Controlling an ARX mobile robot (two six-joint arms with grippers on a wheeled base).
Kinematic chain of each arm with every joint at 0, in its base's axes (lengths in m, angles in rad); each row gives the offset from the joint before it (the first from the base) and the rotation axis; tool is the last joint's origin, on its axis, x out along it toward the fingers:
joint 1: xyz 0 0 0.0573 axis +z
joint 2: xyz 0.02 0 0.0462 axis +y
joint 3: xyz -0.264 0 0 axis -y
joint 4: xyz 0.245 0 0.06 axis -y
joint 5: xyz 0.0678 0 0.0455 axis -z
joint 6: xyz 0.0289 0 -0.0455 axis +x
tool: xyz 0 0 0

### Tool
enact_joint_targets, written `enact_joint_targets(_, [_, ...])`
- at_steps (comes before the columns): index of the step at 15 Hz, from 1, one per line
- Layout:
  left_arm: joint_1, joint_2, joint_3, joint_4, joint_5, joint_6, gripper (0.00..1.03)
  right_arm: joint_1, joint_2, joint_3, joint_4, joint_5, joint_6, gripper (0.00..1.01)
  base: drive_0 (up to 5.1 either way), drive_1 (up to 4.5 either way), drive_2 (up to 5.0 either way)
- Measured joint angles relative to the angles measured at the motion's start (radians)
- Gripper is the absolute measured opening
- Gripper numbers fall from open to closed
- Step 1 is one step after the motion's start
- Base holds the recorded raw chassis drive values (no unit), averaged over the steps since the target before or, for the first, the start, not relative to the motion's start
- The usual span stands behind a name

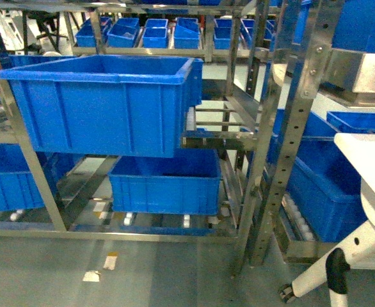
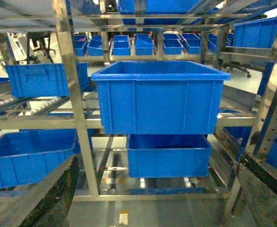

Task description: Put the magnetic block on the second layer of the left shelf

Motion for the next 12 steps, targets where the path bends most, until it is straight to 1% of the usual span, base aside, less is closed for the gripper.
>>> enact_joint_targets(4, [0.0,0.0,0.0,-0.001,0.0,0.0,0.98,0.0,-0.001,0.0,0.0,0.0,0.0,0.33,-4.9,2.58,2.6])
enact_joint_targets(6, [0.0,0.0,0.0,0.0,-0.001,0.0,0.98,0.0,-0.002,0.0,0.002,0.0,0.0,0.33,-4.6,4.0,0.8])
enact_joint_targets(12, [0.0,0.0,0.0,0.001,0.0,0.0,0.98,0.0,0.0,0.0,0.0,0.0,0.0,0.33,-3.4,4.9,-1.3])
